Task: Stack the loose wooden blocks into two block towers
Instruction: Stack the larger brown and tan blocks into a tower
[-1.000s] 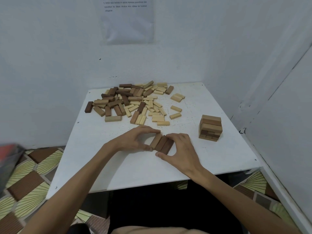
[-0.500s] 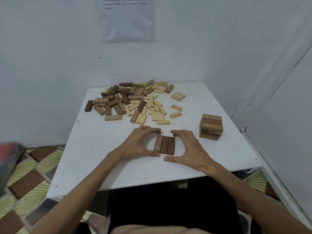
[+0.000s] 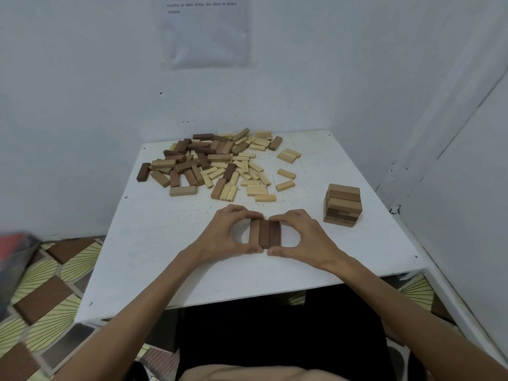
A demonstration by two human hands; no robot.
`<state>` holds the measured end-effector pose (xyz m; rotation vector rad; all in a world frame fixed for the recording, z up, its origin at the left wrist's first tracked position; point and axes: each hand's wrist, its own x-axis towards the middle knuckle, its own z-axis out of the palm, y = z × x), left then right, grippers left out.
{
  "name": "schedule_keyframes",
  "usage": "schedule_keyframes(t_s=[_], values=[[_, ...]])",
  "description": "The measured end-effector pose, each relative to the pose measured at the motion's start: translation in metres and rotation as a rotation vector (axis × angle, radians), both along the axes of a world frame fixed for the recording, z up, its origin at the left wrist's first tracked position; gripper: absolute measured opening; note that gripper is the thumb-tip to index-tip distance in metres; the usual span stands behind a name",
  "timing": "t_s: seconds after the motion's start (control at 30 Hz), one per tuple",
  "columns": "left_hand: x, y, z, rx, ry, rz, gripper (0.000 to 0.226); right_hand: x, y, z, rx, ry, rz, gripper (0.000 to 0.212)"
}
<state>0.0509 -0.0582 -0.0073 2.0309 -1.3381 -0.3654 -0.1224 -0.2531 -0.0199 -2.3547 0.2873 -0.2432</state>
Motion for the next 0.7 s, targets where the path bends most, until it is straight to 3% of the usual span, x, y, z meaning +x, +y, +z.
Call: schedule_keyframes(t_s=[0.27, 0.47, 0.7], values=[[-0.003, 0.000, -0.002, -0.040, 0.038, 0.008, 0.070, 0.006, 0.000, 0.004, 0.041, -0.024, 0.002, 0.070], [-0.002, -0.006, 0.014, -0.151, 0.107, -0.060, 0.041, 0.006, 0.000, 0.021, 0.025, -0.134, 0.072, 0.049], [-0.004, -0.027, 0.052, -0.197, 0.029, -0.118, 0.034, 0.002, -0.022, 0.056, -0.016, -0.222, 0.086, 0.045]])
